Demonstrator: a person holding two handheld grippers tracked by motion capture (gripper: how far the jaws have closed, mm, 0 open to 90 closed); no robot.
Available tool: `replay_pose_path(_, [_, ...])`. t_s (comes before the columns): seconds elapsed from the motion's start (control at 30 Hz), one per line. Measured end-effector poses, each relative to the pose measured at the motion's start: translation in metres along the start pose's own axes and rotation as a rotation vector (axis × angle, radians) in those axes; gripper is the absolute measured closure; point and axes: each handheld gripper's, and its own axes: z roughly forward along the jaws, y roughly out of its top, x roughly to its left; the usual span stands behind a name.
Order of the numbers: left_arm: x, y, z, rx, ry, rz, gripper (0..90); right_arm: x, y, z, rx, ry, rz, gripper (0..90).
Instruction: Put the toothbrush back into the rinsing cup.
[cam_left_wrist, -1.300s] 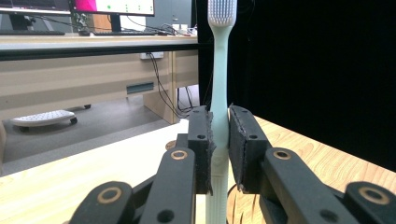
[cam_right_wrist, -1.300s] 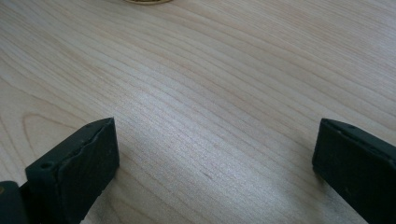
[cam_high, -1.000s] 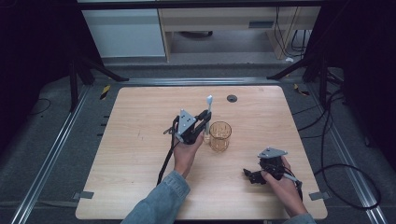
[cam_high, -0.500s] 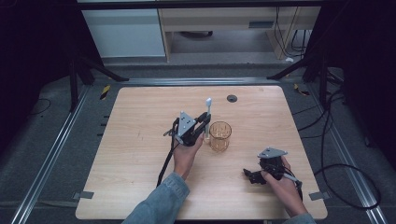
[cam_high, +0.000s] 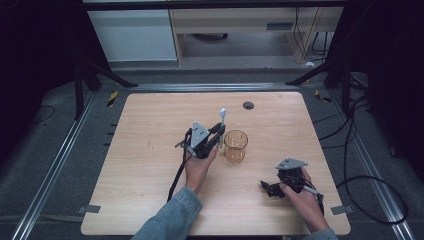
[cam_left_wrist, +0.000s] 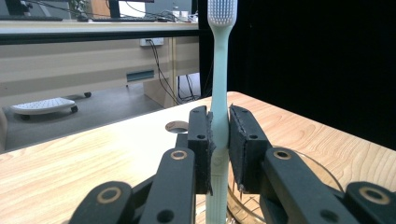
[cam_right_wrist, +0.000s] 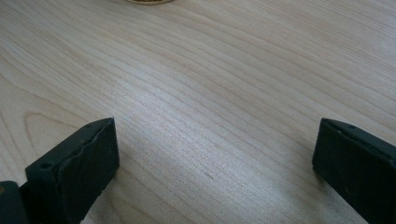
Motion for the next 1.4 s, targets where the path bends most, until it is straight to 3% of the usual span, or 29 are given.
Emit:
replay_pose_path(0.57, [0.000,-0.010,0.001,0.017,0.000,-0.018,78.5,0.000,0.000,0.000,-0.001,-0.001,-0.004,0.8])
replay_pose_path(1.4, [-0.002,-0.019,-0.003,0.039,0.008,0.011,78.2,0.000,0.000,0.000,-0.001,0.001,-0.003,0.8])
